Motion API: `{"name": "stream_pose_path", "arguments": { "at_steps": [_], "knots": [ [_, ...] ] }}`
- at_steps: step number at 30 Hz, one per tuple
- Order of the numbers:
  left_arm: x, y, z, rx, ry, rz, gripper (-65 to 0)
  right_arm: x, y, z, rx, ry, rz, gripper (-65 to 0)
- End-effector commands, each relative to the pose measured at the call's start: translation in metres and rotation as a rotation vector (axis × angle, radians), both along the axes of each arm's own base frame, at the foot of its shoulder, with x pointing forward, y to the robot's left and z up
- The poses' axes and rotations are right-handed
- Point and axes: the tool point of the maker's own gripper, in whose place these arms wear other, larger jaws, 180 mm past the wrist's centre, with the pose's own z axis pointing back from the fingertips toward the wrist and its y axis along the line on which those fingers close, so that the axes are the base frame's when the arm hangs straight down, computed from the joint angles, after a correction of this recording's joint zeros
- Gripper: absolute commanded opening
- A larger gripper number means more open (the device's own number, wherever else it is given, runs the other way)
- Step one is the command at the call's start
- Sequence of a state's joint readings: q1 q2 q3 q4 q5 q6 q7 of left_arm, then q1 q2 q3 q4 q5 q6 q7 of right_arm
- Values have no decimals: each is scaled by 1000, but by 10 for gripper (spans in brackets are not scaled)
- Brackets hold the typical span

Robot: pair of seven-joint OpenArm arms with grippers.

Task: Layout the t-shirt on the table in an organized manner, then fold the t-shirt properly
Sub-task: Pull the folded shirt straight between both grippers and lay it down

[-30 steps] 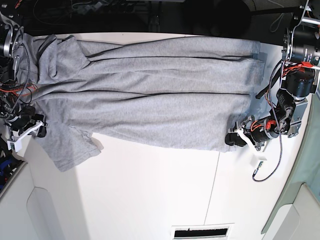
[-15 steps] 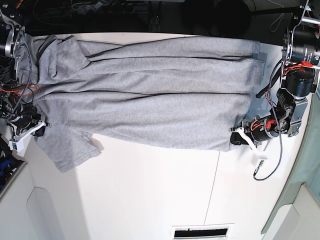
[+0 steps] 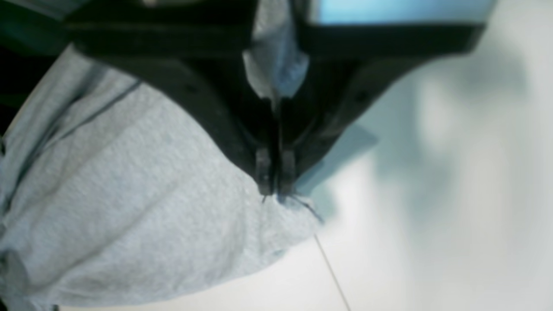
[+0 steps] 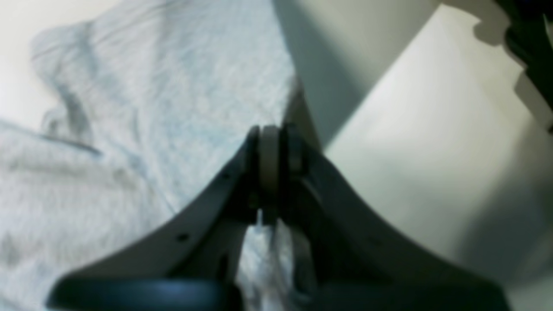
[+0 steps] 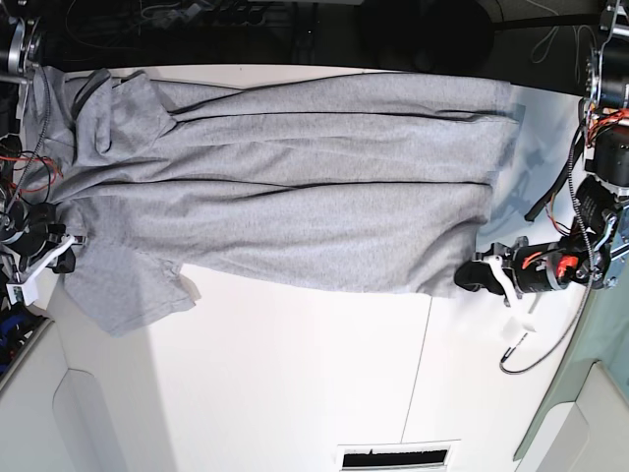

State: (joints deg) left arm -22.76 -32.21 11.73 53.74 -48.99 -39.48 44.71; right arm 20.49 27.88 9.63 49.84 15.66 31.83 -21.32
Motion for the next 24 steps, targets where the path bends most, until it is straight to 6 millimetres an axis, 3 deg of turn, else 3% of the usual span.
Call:
{"name": "stream_pose_path", "arguments": {
  "at_steps": [1, 18, 24],
  "knots": [
    [10, 12, 24, 6, -56, -5, -650, 10, -6, 24, -7, -71, 9, -650],
    [-82, 29, 58, 118, 46, -248, -650, -73, -11, 89, 63, -163, -14, -650],
    [-120, 24, 53, 168, 108, -345, -650, -106, -21, 102, 86, -177, -46, -650]
  ]
}}
